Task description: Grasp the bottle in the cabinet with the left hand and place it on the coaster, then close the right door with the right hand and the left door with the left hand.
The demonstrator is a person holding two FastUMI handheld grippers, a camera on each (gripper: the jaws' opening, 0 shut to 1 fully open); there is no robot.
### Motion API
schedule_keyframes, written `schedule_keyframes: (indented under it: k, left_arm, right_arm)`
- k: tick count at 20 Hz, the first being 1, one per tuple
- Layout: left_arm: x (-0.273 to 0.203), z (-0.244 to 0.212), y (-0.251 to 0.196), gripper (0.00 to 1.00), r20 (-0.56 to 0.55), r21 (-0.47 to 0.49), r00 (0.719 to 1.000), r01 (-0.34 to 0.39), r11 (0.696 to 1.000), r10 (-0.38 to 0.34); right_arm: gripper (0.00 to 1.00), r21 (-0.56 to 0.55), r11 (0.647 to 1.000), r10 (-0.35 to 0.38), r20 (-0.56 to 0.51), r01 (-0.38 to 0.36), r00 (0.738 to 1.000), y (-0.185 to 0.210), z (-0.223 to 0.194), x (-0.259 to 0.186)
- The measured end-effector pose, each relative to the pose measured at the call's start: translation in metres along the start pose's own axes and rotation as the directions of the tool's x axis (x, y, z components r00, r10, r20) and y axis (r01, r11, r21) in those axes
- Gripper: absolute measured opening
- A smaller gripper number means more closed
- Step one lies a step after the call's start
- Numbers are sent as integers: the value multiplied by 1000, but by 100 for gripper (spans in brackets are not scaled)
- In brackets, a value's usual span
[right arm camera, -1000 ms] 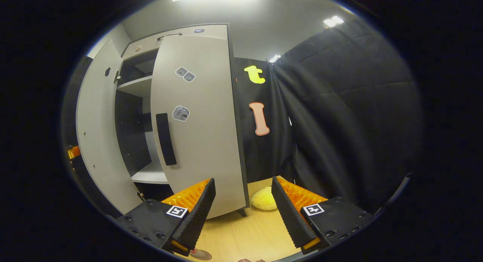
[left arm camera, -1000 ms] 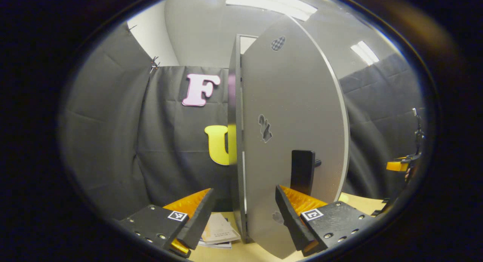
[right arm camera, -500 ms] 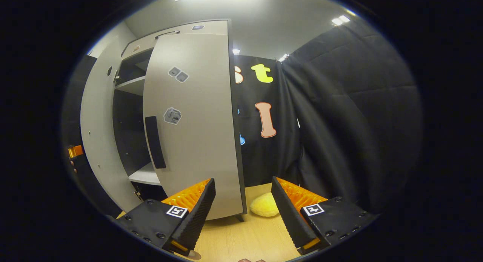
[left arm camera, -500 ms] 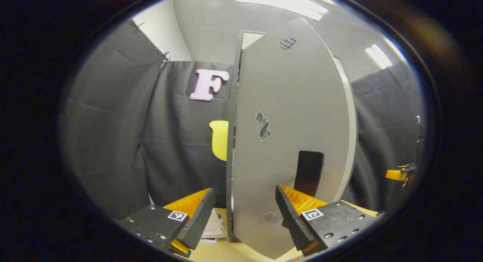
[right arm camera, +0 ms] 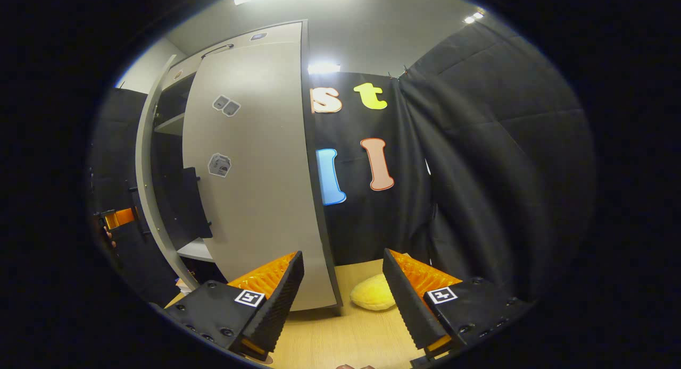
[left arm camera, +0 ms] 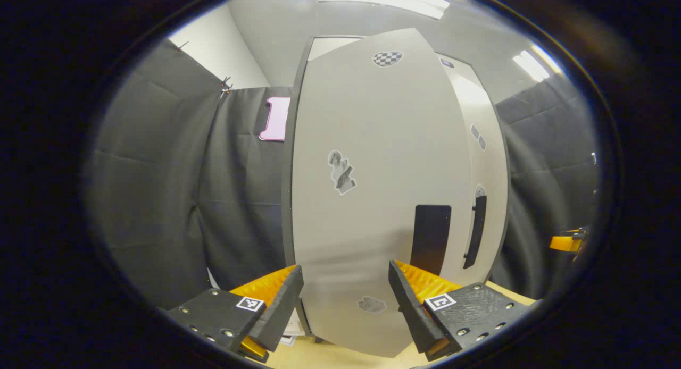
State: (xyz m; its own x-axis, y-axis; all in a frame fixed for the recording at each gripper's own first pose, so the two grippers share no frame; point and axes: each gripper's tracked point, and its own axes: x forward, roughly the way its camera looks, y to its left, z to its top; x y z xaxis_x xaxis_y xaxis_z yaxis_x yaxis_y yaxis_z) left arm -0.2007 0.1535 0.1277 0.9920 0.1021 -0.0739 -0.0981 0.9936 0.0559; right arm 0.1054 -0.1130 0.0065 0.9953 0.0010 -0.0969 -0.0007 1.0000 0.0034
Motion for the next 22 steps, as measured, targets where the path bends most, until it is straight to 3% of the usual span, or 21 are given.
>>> schedule_keyframes:
  k: [3,7,8,10,17,18,21,22]
  left_arm:
    - [-3,-6,-1,99,-9,-31,997,-75,997,75]
    - [-25,-7,-1,99,-25,-111,994,-106,988,104]
    - [-35,-3,4,93,-12,-108,992,-123,986,123]
    - [-61,9,14,99,21,-91,989,-144,985,147]
    - [-104,36,33,99,126,-106,988,-81,991,94]
    - [-112,36,34,99,140,-110,987,-68,992,83]
    - [-138,29,38,99,155,-133,986,-41,990,62]
    - [-144,26,42,93,154,-140,986,-37,989,59]
  right_arm:
    - [95,3,999,41,-26,-40,999,-11,-9,15]
    - [95,21,993,118,-40,-117,992,-6,-12,30]
    - [95,16,990,139,-33,-138,990,-1,-9,30]
    - [95,-2,989,147,-23,-147,989,0,-8,27]
    - [96,6,997,81,31,-81,996,18,10,-3]
    - [91,-7,997,78,52,-78,996,22,15,-11]
    - [97,-44,997,59,70,-56,996,29,11,-32]
    - [97,-44,998,58,72,-55,996,32,10,-39]
